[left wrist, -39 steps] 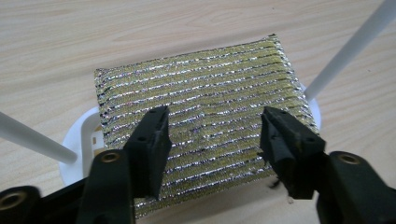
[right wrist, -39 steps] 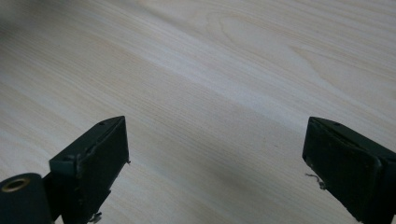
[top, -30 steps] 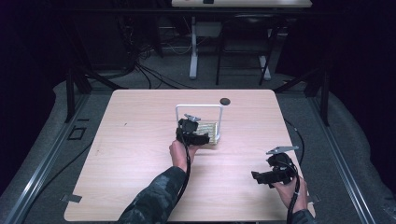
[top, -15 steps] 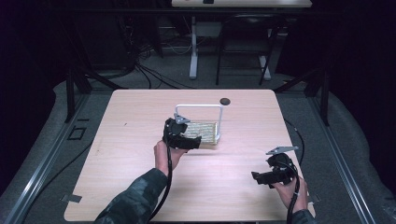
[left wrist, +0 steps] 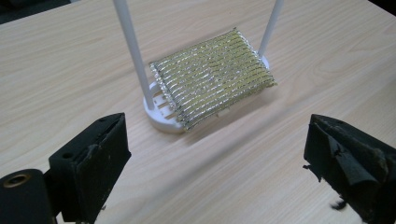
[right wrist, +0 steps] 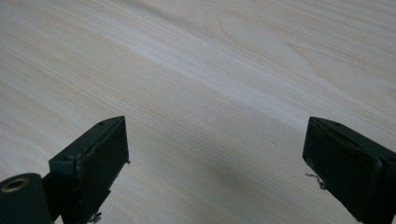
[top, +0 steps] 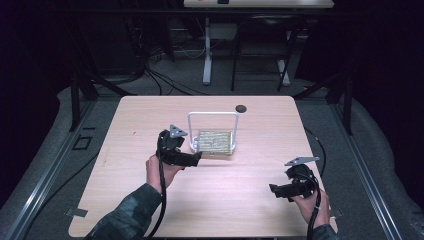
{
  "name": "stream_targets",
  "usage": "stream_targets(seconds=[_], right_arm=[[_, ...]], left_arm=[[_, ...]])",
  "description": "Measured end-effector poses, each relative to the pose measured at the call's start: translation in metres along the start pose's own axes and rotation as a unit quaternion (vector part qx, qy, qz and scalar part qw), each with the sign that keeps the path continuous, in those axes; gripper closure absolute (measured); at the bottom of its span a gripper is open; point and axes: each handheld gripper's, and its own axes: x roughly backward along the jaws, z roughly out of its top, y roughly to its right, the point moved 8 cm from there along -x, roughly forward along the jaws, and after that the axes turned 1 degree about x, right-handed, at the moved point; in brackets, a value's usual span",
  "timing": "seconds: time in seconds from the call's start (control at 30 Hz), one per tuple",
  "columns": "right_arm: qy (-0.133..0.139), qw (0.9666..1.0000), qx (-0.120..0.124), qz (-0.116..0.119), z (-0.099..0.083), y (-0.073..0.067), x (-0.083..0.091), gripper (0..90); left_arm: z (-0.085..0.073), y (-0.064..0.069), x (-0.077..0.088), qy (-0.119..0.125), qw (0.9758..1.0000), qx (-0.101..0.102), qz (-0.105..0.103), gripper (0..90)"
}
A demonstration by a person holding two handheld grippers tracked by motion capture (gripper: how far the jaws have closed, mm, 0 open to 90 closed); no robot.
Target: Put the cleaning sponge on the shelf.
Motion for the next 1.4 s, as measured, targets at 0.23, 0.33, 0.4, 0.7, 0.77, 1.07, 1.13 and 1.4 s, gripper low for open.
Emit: stream_targets(seconds=[0.23,0.33,0.4,0.7,0.77,1.07,1.13,1.4], right_arm=[[0.002,1.0000,0.000,-0.001,0.000,0.000,0.000,6.3],[-0.002,1.0000,0.001,0.000,0.000,0.000,-0.001,6.4],[-0.003,1.0000,0.002,-0.001,0.000,-0.001,-0.001,6.4],[-0.005,1.0000,0.002,-0.002,-0.001,0.000,-0.001,6.5],[-0.004,1.0000,0.003,-0.003,-0.001,-0.001,-0.002,6.4],[-0.011,0.9999,0.010,-0.004,-0.002,-0.002,-0.004,6.3],[-0.014,0.9998,0.013,-0.006,-0.003,-0.001,-0.005,6.3],[-0.025,0.9993,0.024,-0.011,-0.006,0.000,-0.009,6.7]], left_arm=[[-0.013,-0.009,0.017,-0.011,0.9999,-0.009,0.004,1.0],[-0.024,-0.016,0.026,-0.019,0.9998,-0.010,0.004,0.1],[-0.028,-0.018,0.028,-0.019,0.9998,-0.009,0.005,0.1],[-0.060,-0.038,0.045,-0.041,0.9991,-0.005,0.012,0.0],[-0.066,-0.043,0.048,-0.043,0.9990,-0.001,0.015,0.0],[-0.106,-0.071,0.053,-0.068,0.9969,0.021,0.035,0.0],[-0.112,-0.075,0.052,-0.071,0.9964,0.022,0.042,0.0],[-0.139,-0.090,0.043,-0.089,0.9940,0.043,0.047,0.0]])
